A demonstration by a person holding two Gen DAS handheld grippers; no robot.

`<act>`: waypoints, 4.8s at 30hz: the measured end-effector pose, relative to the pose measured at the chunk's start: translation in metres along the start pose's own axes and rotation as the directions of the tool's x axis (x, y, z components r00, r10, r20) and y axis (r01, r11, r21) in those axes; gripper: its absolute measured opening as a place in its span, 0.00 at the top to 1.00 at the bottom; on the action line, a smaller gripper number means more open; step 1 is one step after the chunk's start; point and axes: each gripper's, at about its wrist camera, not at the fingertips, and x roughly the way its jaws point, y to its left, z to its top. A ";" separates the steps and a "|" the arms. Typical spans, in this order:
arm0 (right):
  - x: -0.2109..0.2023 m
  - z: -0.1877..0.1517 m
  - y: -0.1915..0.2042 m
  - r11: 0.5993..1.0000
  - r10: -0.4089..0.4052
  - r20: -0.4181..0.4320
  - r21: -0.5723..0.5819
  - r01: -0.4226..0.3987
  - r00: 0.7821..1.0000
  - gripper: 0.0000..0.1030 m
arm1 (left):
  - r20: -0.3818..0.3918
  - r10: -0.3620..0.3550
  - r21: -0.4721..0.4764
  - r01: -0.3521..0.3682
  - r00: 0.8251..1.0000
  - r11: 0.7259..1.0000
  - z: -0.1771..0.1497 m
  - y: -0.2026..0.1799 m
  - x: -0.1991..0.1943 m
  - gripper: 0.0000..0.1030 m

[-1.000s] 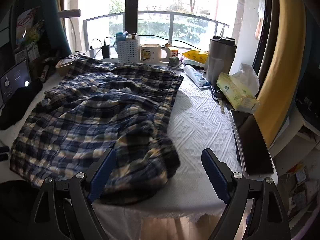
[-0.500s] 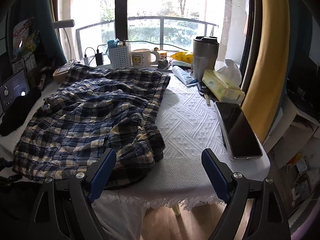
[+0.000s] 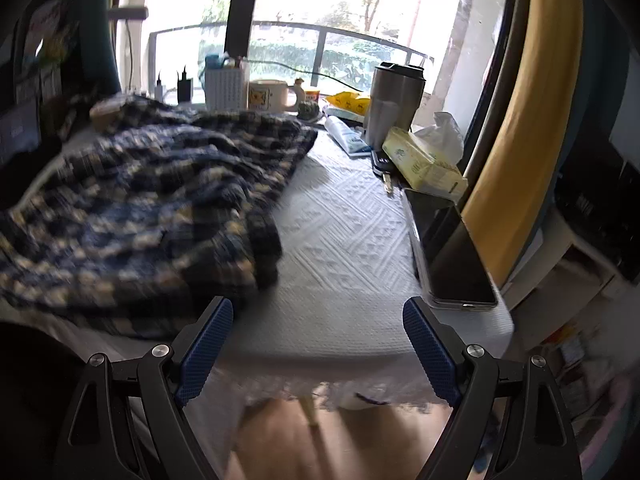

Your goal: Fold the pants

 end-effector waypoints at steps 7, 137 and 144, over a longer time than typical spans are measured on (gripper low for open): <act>0.013 -0.007 0.030 0.981 0.046 0.069 -0.193 -0.032 0.997 0.14 | 0.020 0.051 -0.023 -0.051 0.998 0.998 0.028 0.018 0.011 0.99; 0.199 0.141 0.014 0.736 0.325 0.027 0.620 -0.271 0.945 0.41 | -0.191 -0.142 -0.348 0.068 0.971 0.935 0.111 0.120 0.213 0.98; 0.197 0.139 0.014 0.728 0.352 0.044 0.614 -0.303 0.935 0.73 | -0.208 -0.147 -0.402 0.052 0.967 0.914 0.106 0.135 0.213 0.95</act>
